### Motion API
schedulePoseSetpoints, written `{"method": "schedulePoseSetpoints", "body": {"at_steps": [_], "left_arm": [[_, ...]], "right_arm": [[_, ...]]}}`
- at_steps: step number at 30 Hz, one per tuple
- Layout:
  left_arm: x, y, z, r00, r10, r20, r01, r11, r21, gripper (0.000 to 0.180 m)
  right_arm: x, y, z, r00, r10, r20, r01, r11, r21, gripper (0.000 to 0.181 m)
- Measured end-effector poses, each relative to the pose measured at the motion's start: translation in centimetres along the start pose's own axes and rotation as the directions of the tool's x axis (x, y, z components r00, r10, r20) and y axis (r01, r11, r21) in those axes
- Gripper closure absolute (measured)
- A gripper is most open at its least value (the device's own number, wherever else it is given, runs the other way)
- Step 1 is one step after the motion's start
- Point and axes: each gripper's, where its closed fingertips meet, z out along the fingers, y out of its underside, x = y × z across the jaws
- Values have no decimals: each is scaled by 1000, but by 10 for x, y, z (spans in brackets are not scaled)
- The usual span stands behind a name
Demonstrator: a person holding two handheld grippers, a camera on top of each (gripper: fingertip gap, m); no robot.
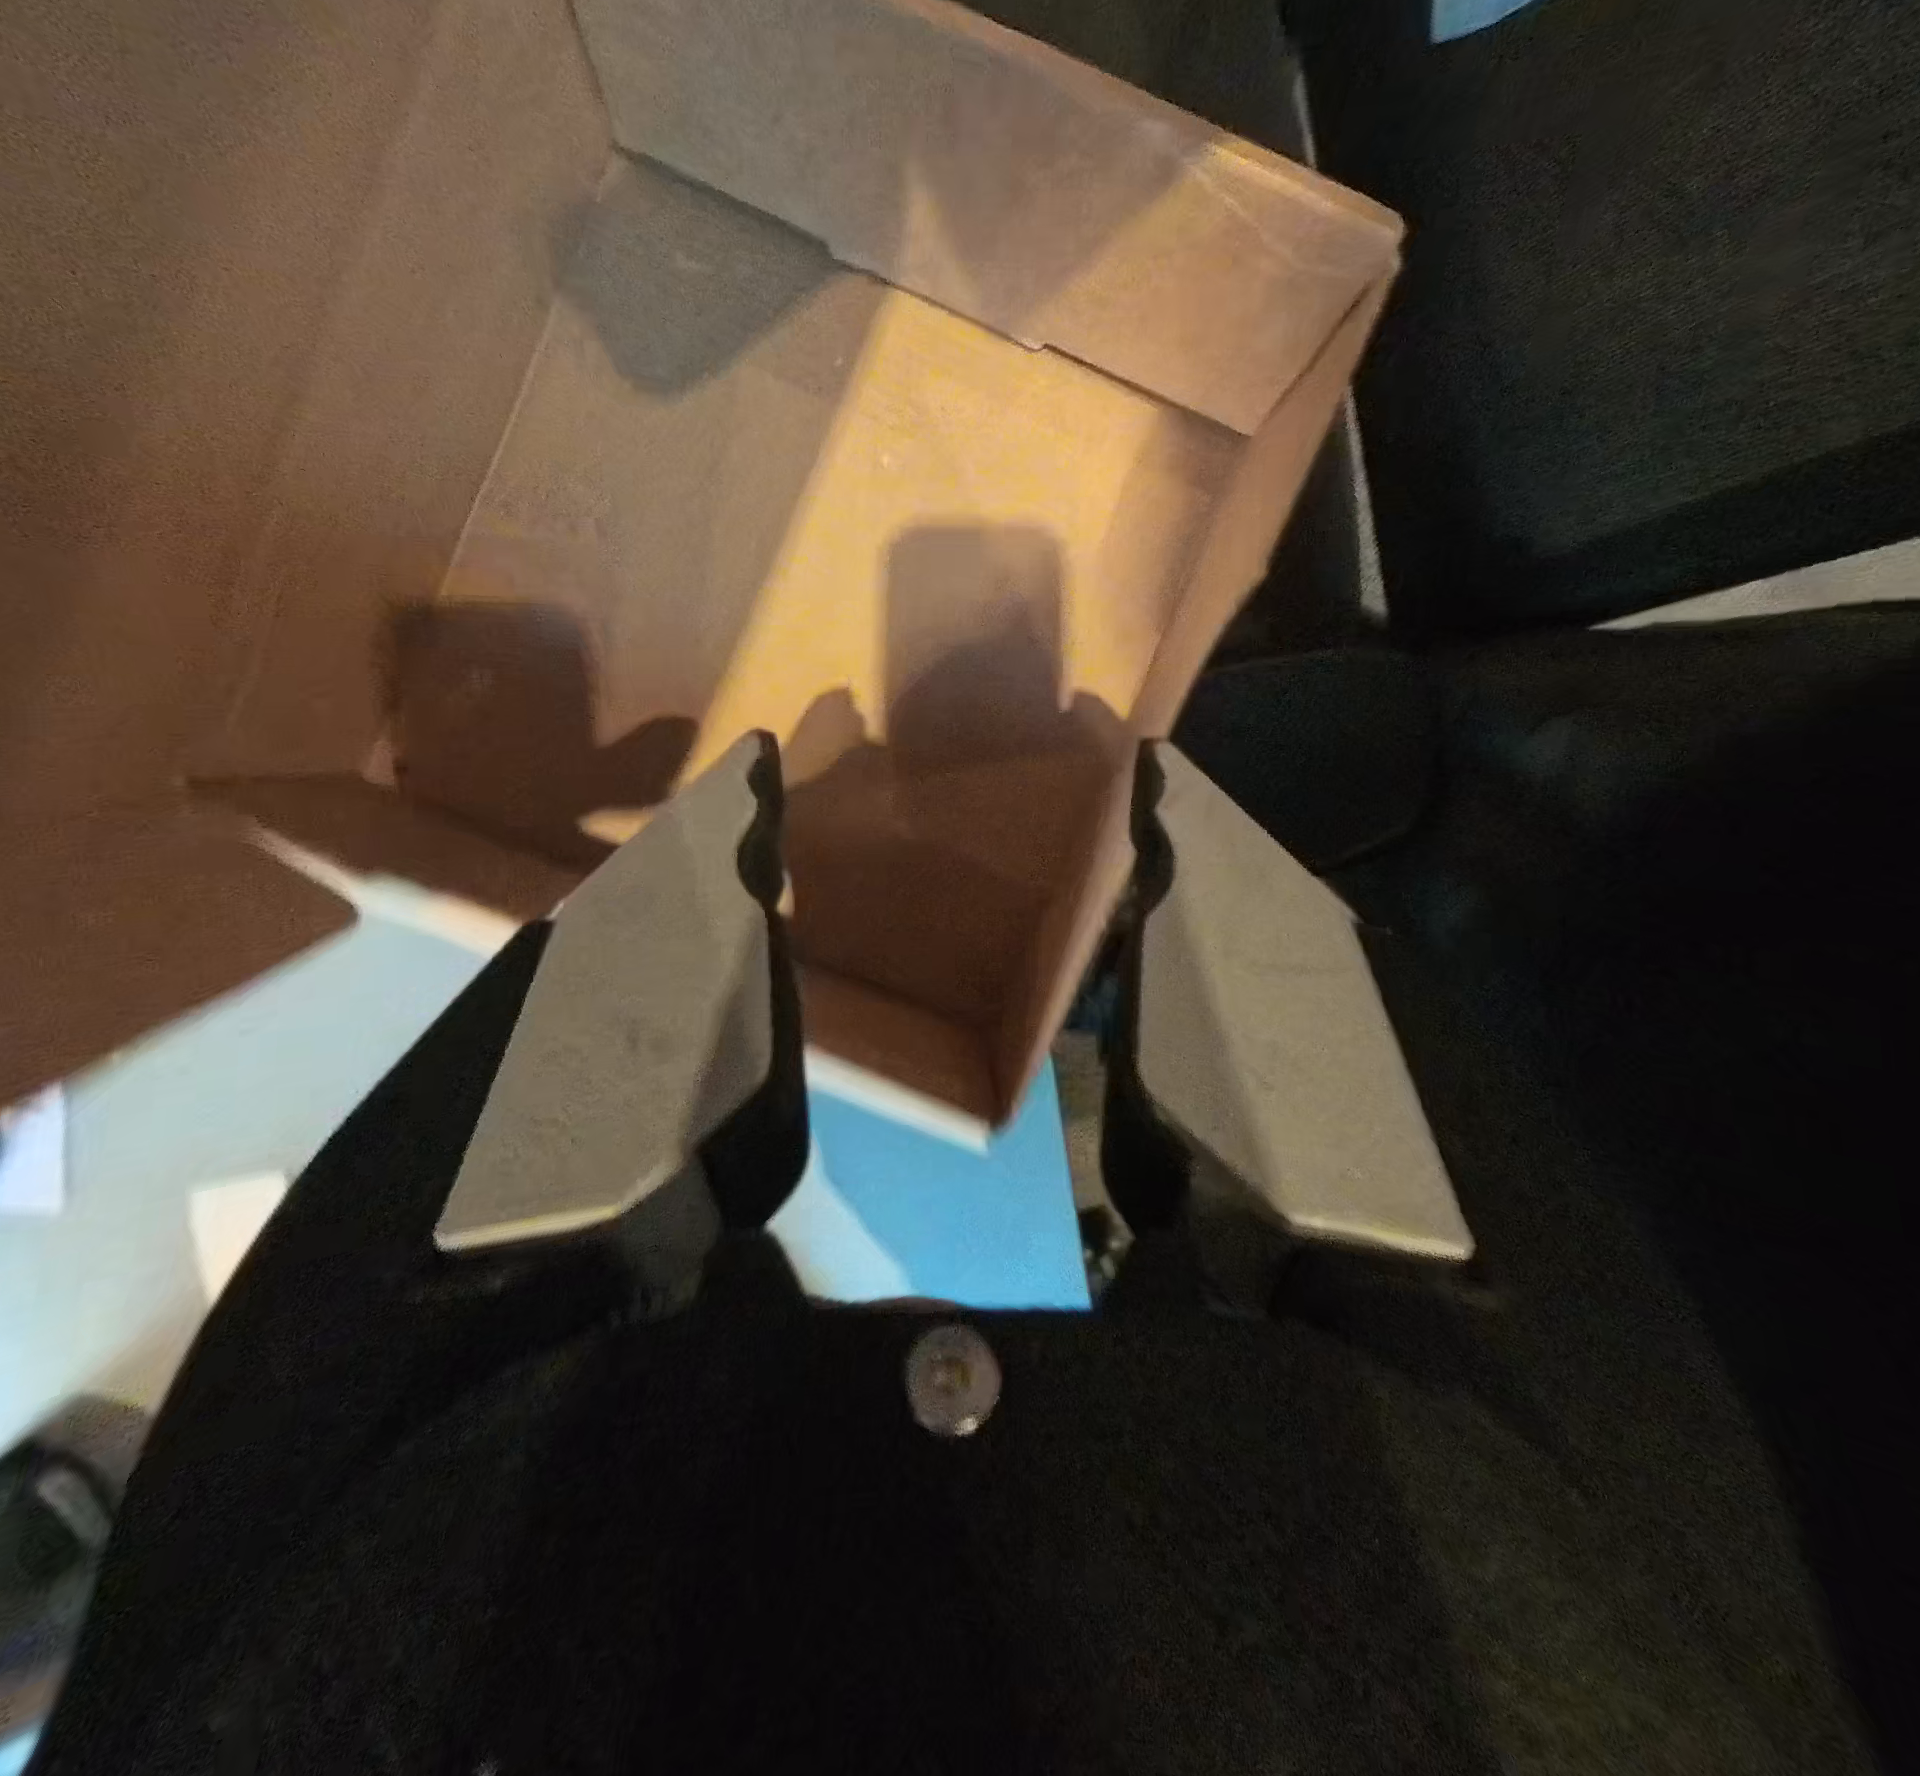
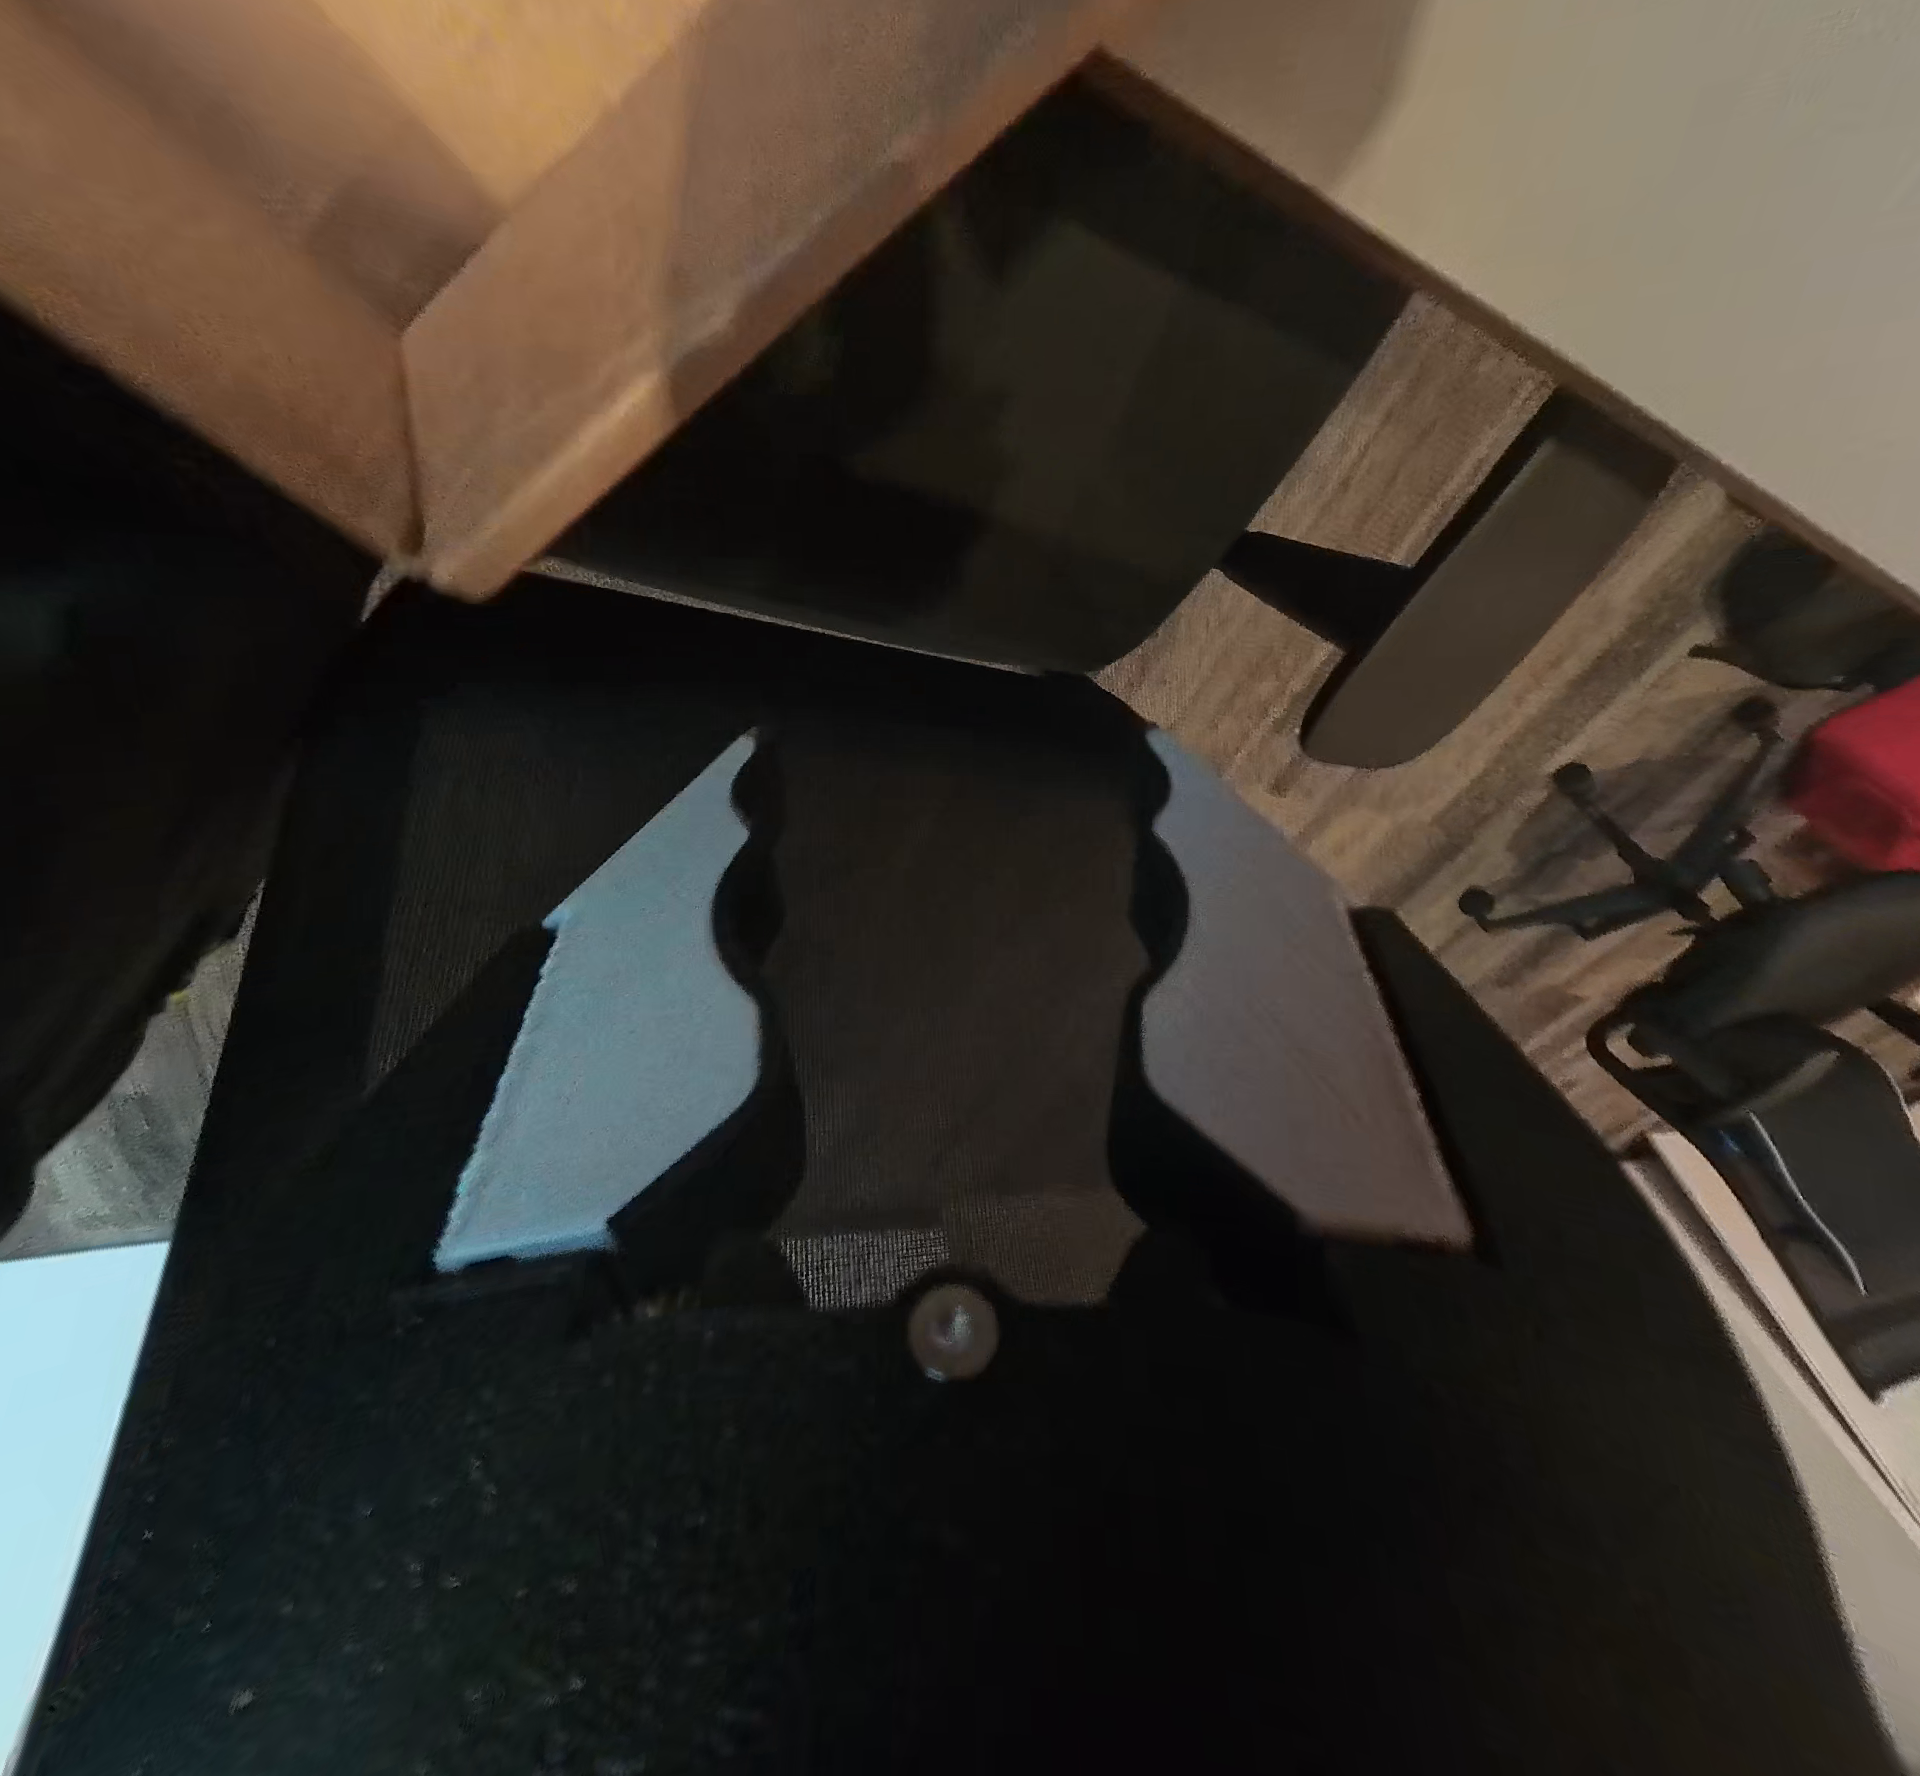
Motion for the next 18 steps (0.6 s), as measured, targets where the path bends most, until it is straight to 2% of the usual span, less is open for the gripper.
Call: {"method": "schedulePoseSetpoints", "body": {"at_steps": [2,6,9,11,13,16,18], "left_arm": [[4,17,-20,998,-58,-22,58,998,39,113],[-4,52,-65,990,-133,48,129,988,79,107],[-20,54,-106,972,-225,63,212,964,157,93],[-37,55,-124,965,-252,74,240,961,138,82],[-46,46,-138,964,-265,18,263,961,81,75],[-51,14,-161,936,-291,-198,295,955,-8,76],[-50,-2,-174,898,-254,-359,253,966,-51,74]], "right_arm": [[-9,11,-7,999,23,37,-25,998,55,116],[-20,13,-56,966,191,174,-231,940,252,115],[-22,1,-112,851,301,431,-460,823,333,111],[-15,-10,-146,741,338,580,-574,767,287,106],[-13,-22,-172,696,305,649,-563,793,231,106],[-11,-35,-189,772,201,603,-380,906,184,108],[-14,-40,-194,770,142,622,-263,959,106,112]]}}
